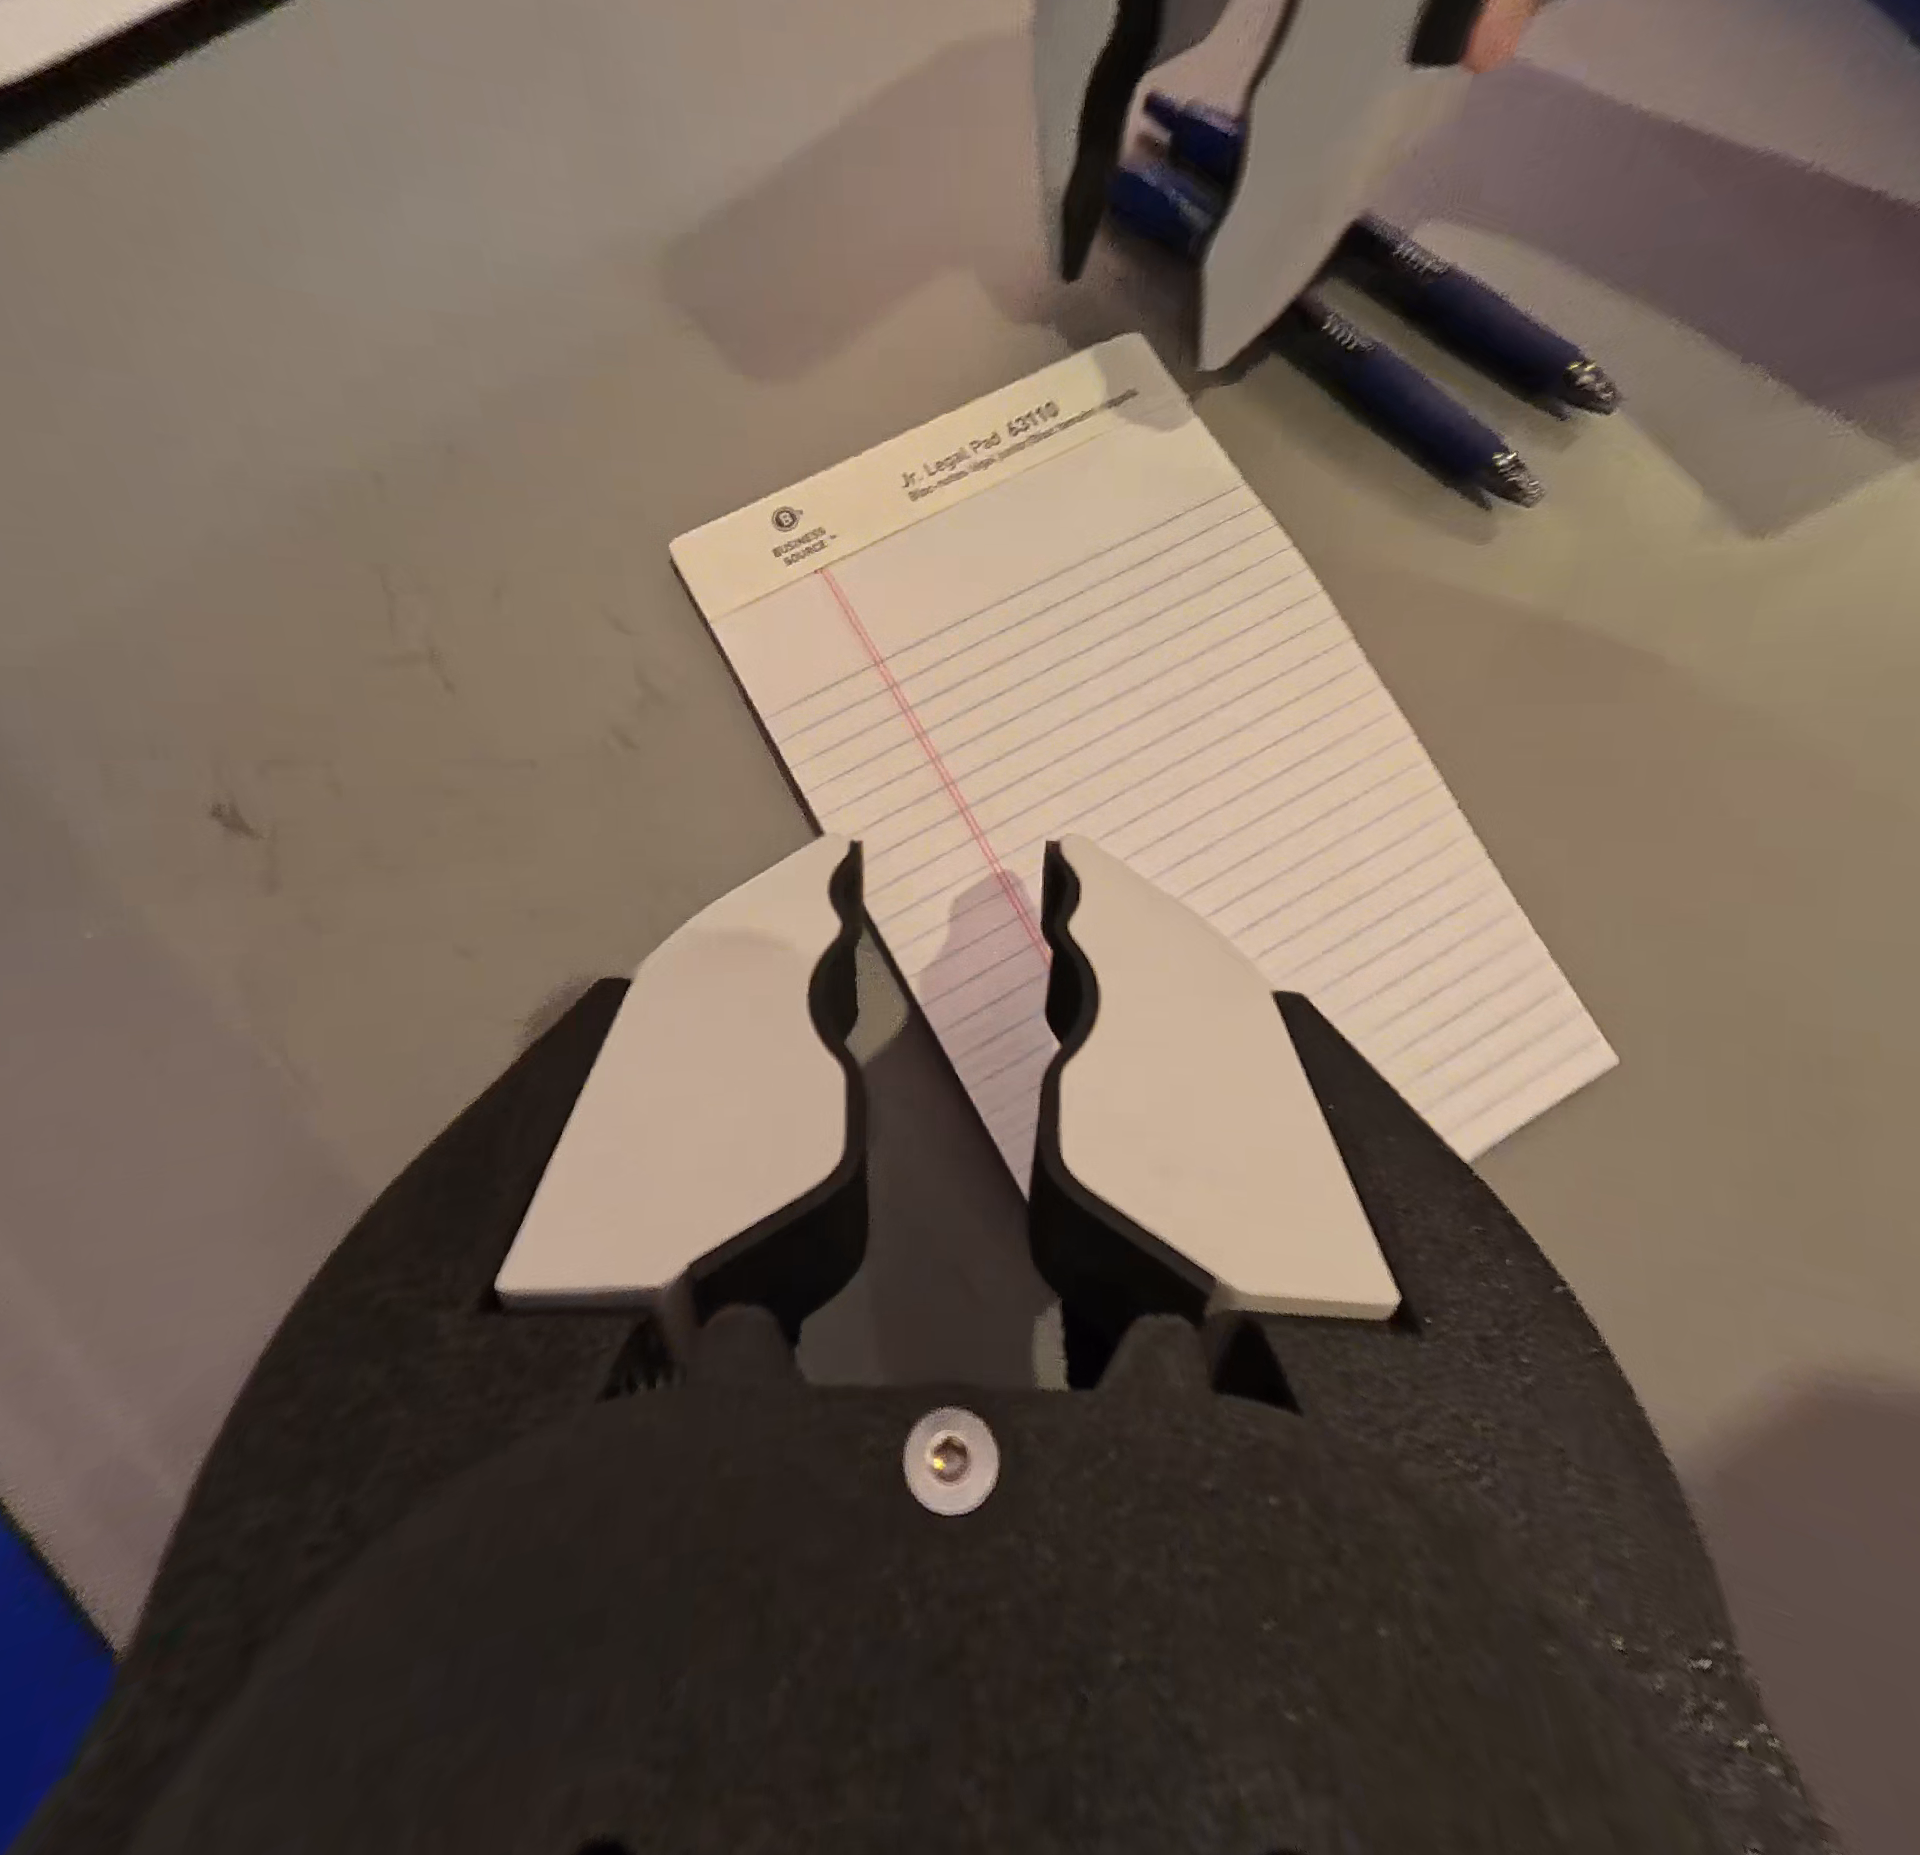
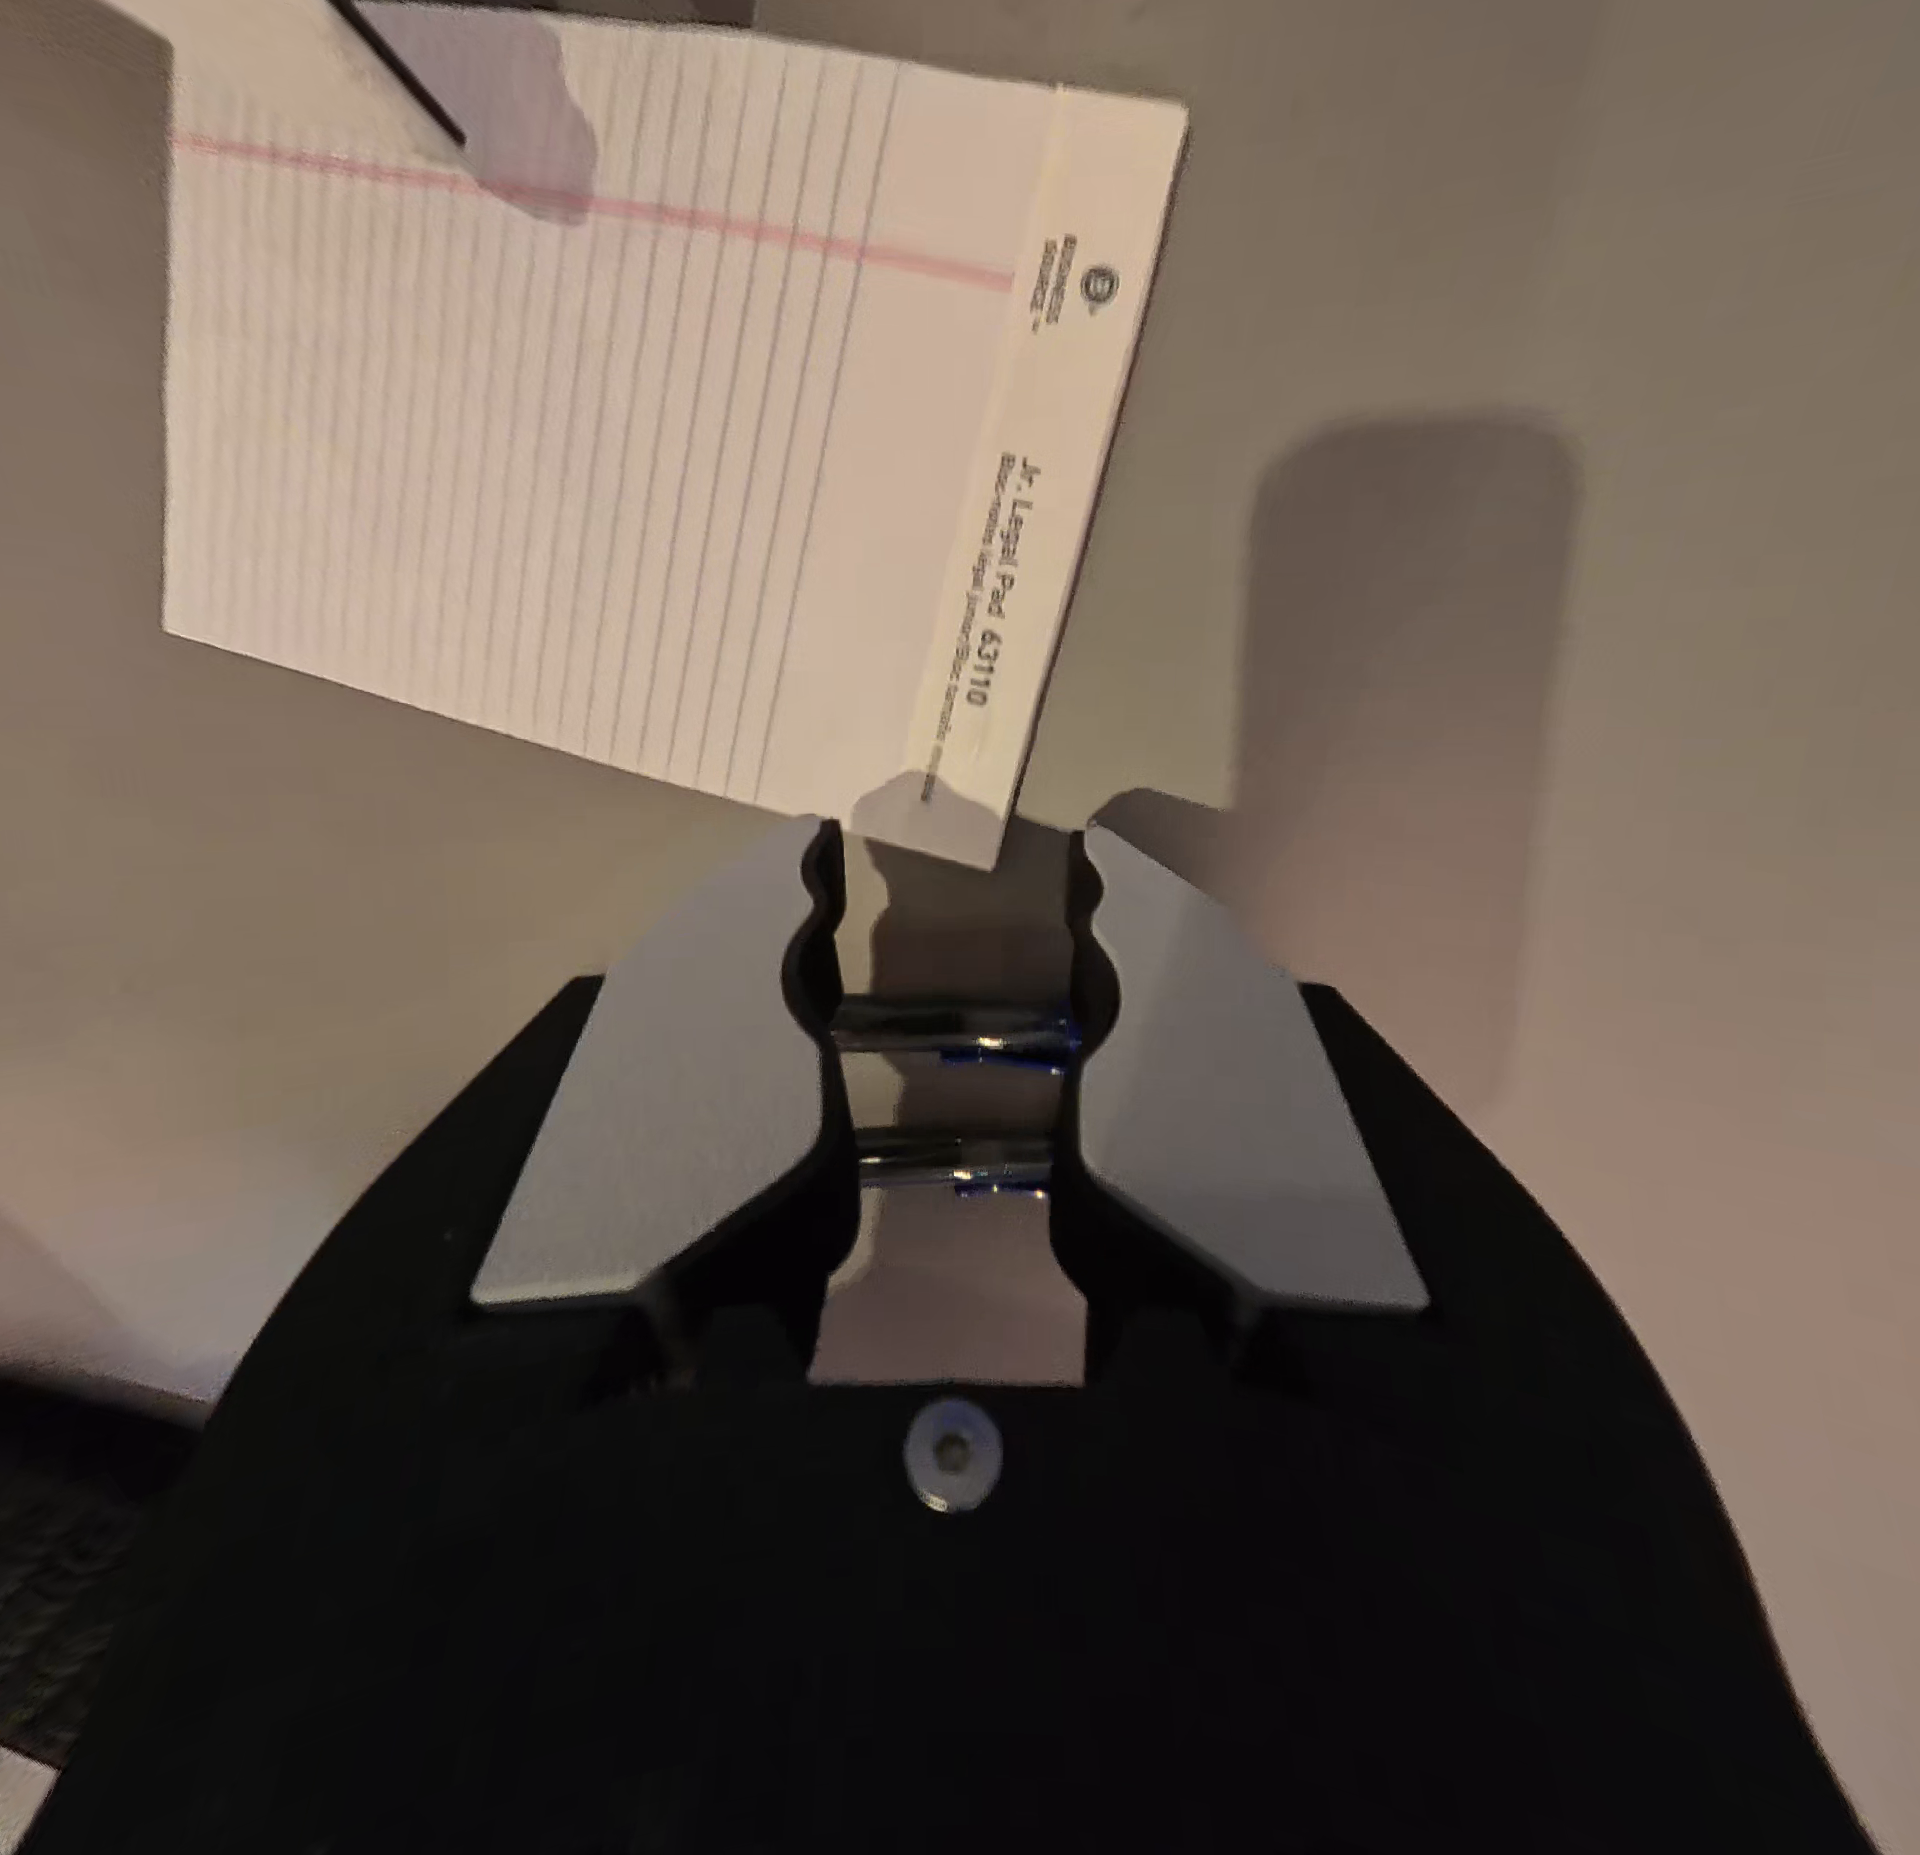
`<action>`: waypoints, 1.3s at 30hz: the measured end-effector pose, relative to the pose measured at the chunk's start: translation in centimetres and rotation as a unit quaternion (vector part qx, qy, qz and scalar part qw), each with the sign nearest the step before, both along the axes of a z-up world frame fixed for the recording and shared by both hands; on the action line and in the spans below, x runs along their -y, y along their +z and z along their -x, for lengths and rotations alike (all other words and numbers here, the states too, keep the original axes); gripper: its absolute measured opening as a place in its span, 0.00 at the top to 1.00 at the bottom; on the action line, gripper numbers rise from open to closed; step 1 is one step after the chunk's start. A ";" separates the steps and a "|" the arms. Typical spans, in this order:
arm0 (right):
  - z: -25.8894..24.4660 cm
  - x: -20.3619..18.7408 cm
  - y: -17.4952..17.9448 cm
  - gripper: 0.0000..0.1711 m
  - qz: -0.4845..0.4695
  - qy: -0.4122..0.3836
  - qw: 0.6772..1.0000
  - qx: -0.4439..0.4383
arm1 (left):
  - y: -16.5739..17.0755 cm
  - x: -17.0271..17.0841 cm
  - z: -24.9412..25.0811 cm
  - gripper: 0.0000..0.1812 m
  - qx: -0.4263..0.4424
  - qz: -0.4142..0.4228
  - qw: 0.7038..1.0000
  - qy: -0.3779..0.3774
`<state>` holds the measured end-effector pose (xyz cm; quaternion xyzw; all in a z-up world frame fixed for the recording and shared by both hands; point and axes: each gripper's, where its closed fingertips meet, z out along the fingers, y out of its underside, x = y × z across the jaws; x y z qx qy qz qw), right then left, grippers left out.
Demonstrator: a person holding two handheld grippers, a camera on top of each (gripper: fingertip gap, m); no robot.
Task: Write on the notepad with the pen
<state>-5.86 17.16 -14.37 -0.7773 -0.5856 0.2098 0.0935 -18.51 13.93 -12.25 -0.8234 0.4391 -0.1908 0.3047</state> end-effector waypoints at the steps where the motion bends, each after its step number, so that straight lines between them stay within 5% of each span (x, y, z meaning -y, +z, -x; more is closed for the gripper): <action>1: -0.3 0.2 -0.3 0.75 0.000 -0.003 1.000 0.006 | -0.4 -0.2 -0.1 0.80 -0.011 0.007 1.000 0.001; 15: 0.6 1.2 -1.0 0.67 -0.032 -0.029 0.999 -0.004 | -2.8 0.7 -0.6 0.70 -0.047 0.029 0.998 0.022; 26: 1.5 1.4 0.5 0.67 0.213 -0.141 0.966 -0.046 | -2.8 0.5 -0.7 0.73 0.008 -0.001 0.999 0.046; 39: 1.8 1.5 1.5 0.62 0.275 -0.199 0.936 -0.090 | -2.7 0.4 -0.7 0.74 0.022 -0.014 0.998 0.051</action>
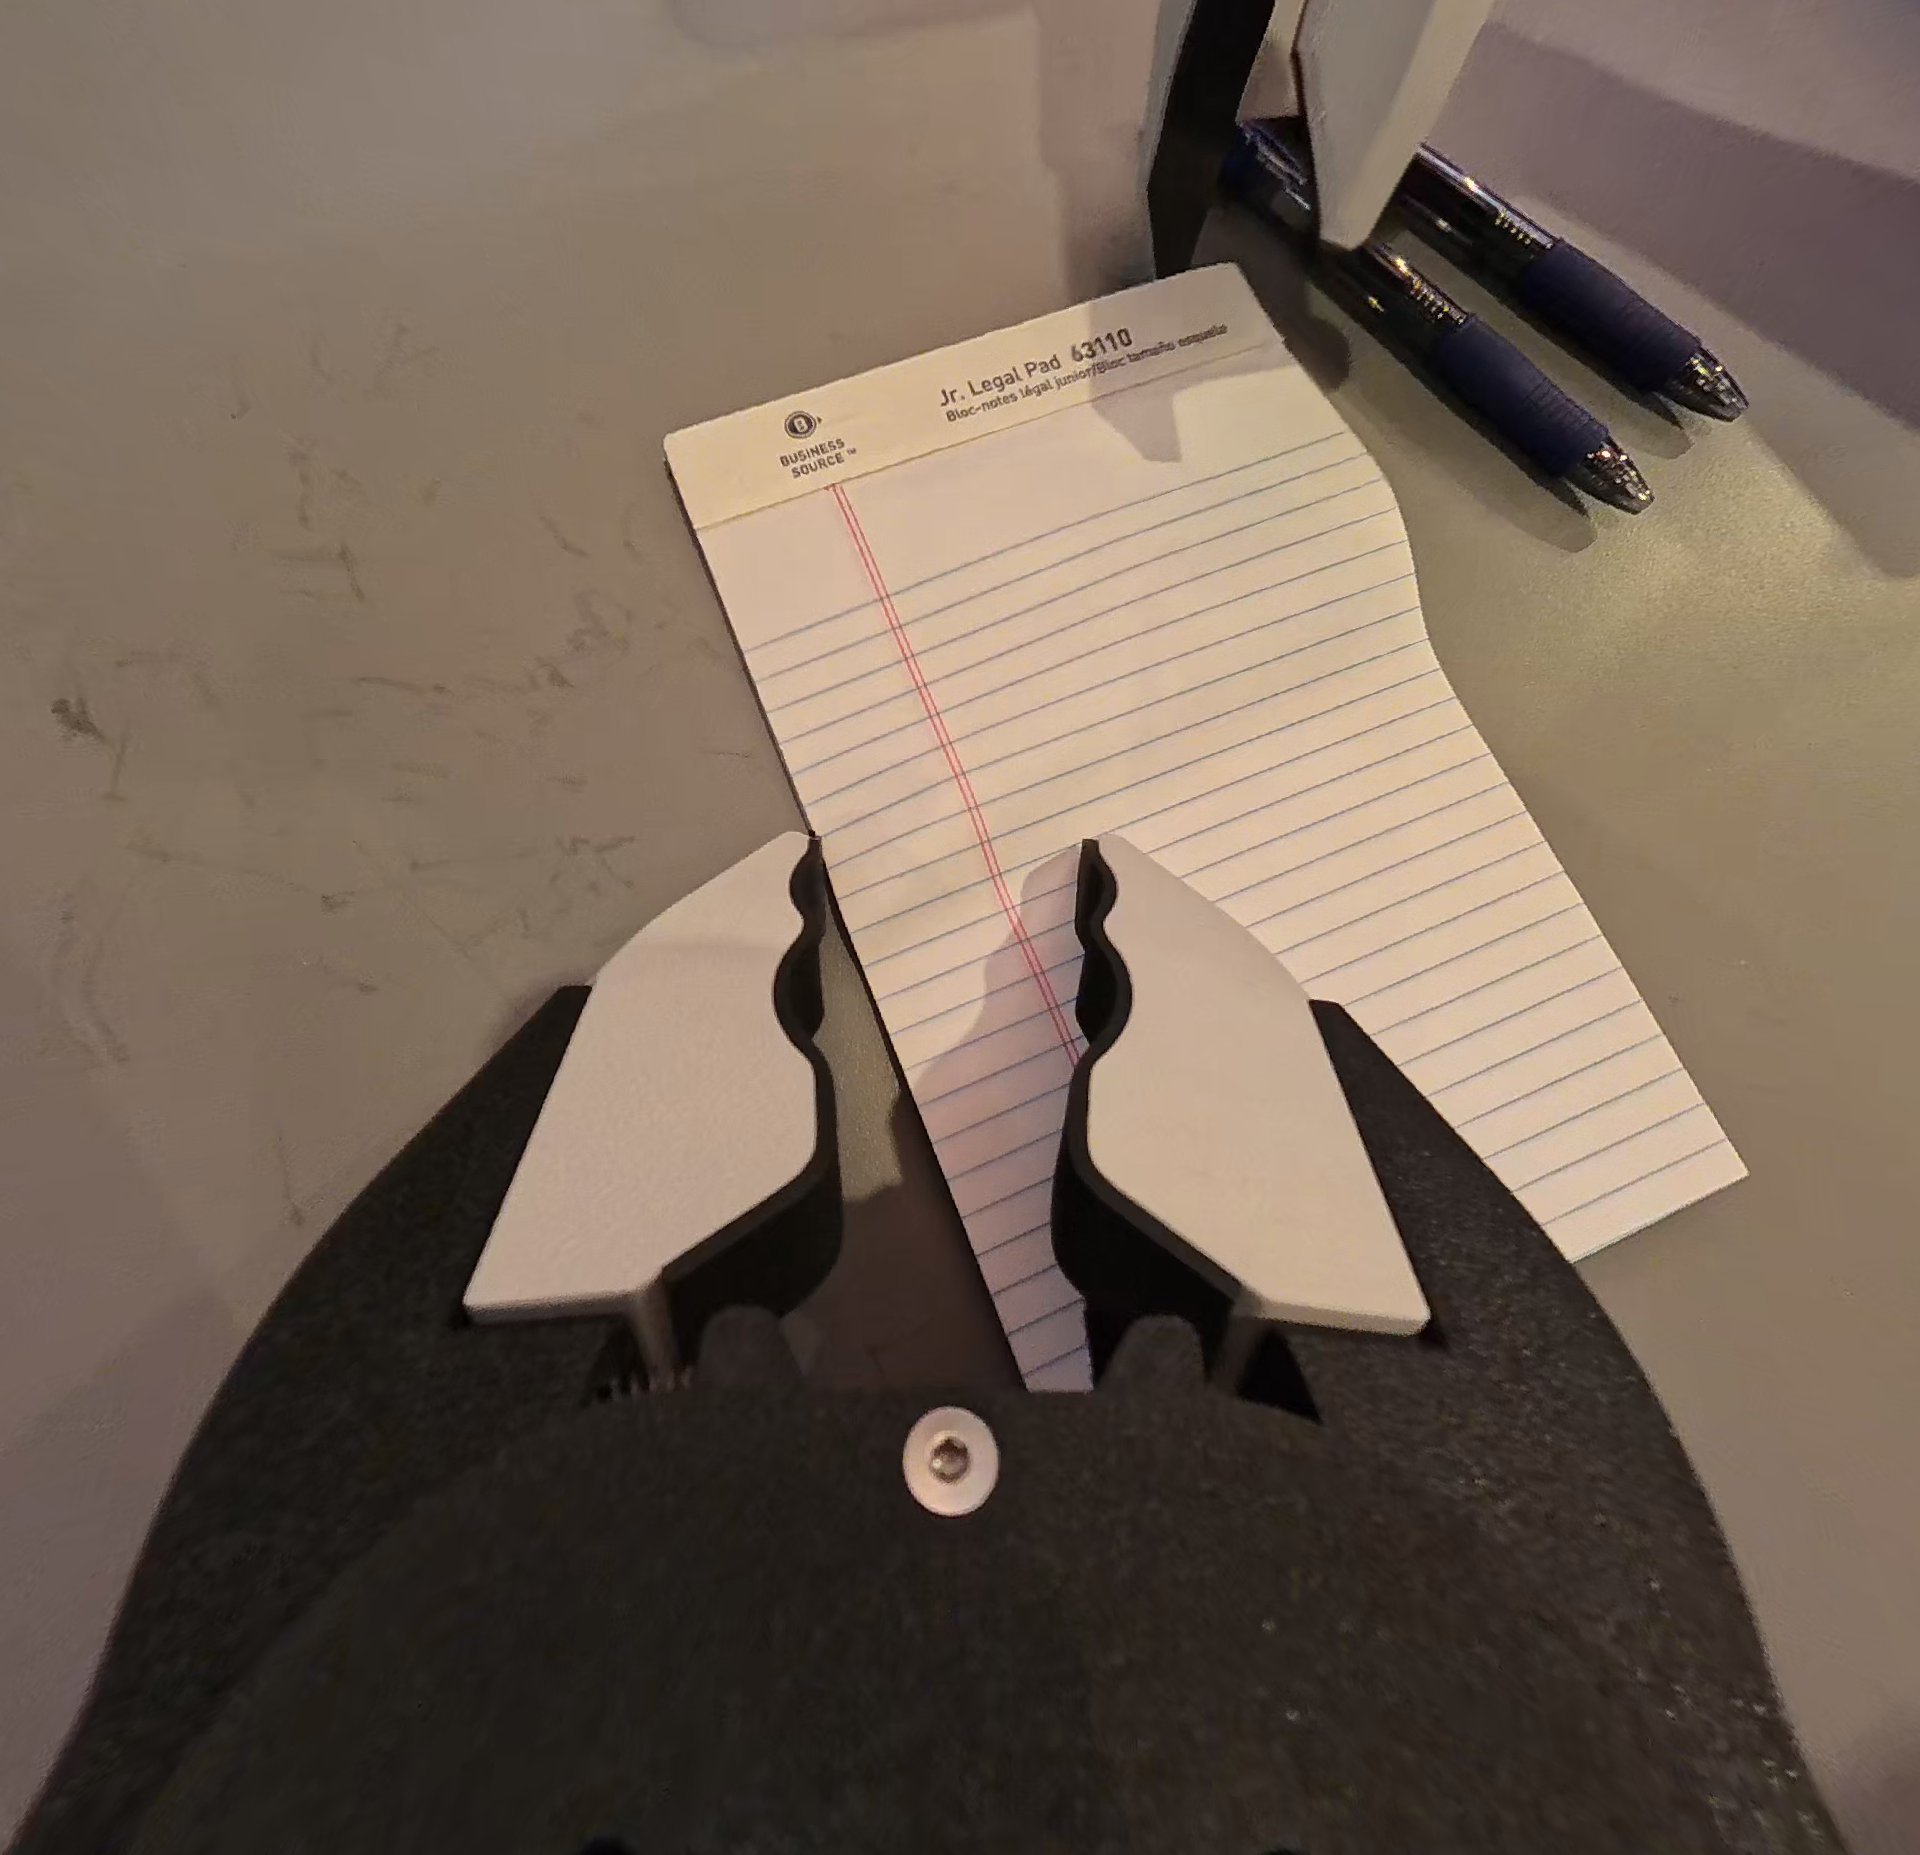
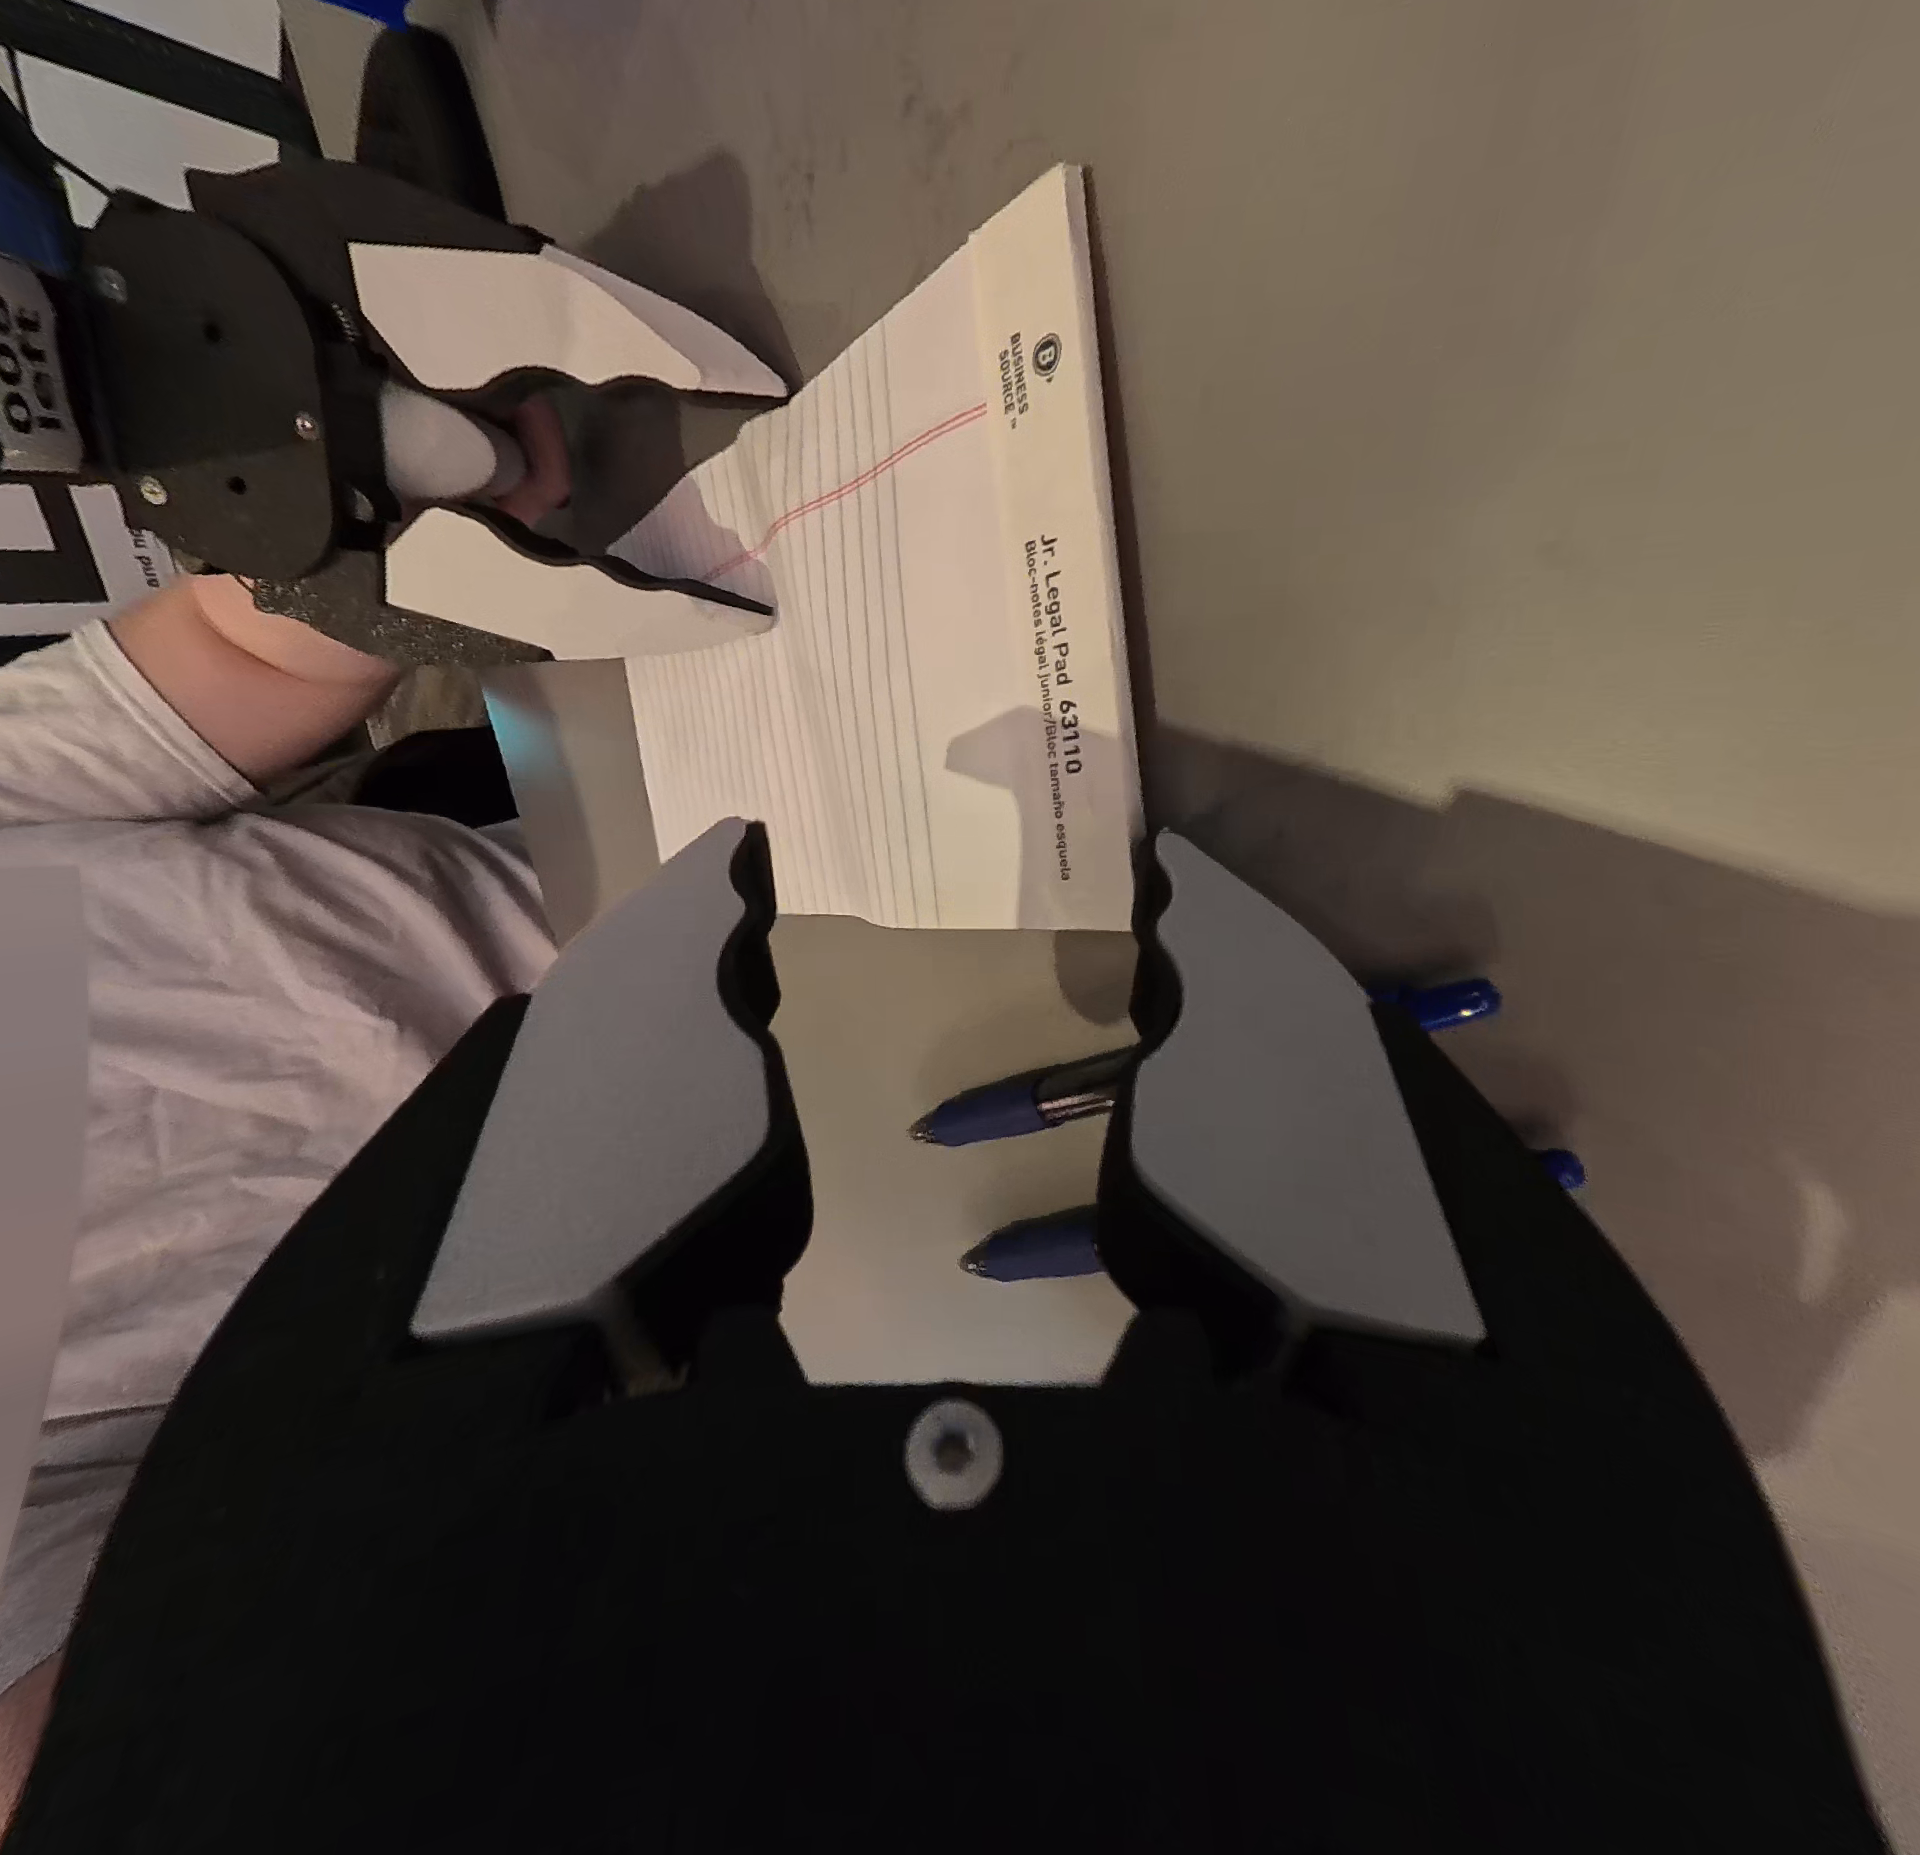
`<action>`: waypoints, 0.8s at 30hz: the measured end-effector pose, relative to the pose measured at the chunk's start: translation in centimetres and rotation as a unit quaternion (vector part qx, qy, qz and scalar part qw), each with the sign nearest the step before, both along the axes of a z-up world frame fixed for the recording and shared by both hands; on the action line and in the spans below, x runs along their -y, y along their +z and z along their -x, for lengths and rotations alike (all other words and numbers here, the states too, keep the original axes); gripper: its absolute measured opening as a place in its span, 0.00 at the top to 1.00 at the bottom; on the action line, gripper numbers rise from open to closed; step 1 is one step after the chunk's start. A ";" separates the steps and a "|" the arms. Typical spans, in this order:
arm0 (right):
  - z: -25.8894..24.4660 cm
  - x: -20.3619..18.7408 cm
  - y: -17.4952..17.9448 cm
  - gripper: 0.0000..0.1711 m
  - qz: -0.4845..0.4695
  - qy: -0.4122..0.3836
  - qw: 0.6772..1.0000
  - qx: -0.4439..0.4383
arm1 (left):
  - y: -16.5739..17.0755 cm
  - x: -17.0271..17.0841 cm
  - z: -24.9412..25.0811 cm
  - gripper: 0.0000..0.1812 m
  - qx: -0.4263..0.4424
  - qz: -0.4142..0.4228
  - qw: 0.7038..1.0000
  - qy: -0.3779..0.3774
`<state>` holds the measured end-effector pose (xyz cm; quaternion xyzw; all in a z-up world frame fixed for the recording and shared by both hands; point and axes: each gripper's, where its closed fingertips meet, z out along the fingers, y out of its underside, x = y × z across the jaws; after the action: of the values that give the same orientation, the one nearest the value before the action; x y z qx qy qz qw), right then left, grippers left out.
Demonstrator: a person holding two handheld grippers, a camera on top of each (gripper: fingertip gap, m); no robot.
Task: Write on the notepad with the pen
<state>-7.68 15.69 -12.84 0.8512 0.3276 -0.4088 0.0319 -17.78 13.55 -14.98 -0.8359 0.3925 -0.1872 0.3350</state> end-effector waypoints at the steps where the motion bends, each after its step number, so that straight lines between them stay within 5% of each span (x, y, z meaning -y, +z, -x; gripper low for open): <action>1: 0.0 0.0 0.1 0.62 0.000 -0.005 1.000 -0.005 | 0.0 0.0 0.0 0.74 0.000 0.000 1.000 0.000; 16: -0.1 0.2 0.4 0.63 0.089 -0.074 0.992 -0.058 | 0.1 0.0 -0.2 0.77 0.010 -0.003 1.000 0.005; 24: 0.1 1.4 -0.1 0.61 0.048 -0.035 0.998 0.008 | 0.0 0.3 -0.1 0.78 0.007 0.004 1.000 -0.006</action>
<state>-7.78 14.34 -12.89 0.8629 0.2772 -0.4182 0.0611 -17.72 13.24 -14.97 -0.8339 0.3941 -0.1963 0.3328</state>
